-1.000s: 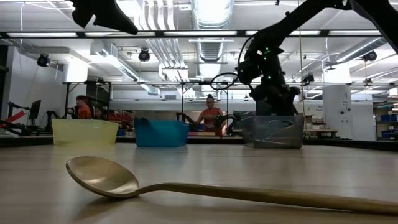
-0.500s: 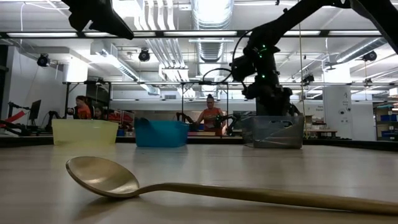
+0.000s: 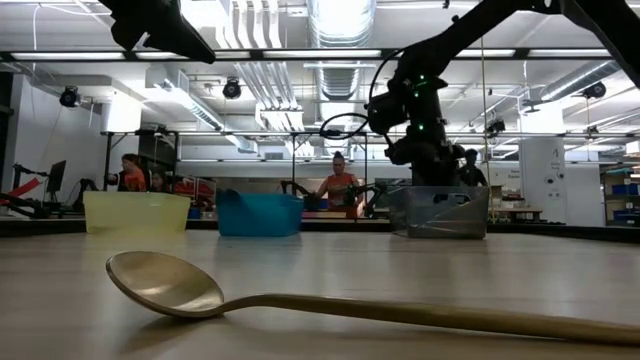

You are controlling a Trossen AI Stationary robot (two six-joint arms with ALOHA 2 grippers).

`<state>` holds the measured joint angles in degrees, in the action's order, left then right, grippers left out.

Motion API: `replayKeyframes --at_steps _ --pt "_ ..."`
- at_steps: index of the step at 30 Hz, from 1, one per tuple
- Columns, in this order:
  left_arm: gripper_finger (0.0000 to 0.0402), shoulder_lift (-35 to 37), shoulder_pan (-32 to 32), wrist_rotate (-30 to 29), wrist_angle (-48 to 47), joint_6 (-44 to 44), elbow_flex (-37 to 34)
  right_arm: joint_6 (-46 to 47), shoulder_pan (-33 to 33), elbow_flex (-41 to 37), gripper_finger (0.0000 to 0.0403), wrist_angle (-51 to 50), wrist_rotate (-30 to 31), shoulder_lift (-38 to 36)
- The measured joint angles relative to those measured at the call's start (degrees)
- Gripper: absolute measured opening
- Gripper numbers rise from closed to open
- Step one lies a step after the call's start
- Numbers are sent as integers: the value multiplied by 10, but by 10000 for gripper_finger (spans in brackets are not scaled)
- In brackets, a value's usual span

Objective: Sort silverware by color (type)
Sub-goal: Adjust the yellow spoon in the black bin

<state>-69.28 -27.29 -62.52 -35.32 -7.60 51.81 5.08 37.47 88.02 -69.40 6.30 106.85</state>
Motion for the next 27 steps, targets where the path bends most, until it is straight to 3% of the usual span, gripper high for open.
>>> replayKeyframes --at_steps 6,9,16,27 --pt "29 0 0 0 0 0 0 -31 -1 0 125 1 2 11" --pt "29 0 0 0 0 0 0 -1 -1 0 120 8 16 14" --pt "29 0 0 0 0 0 0 -2 -1 0 143 9 17 14" --pt "29 0 0 0 0 0 0 -6 -1 -25 144 28 29 14"
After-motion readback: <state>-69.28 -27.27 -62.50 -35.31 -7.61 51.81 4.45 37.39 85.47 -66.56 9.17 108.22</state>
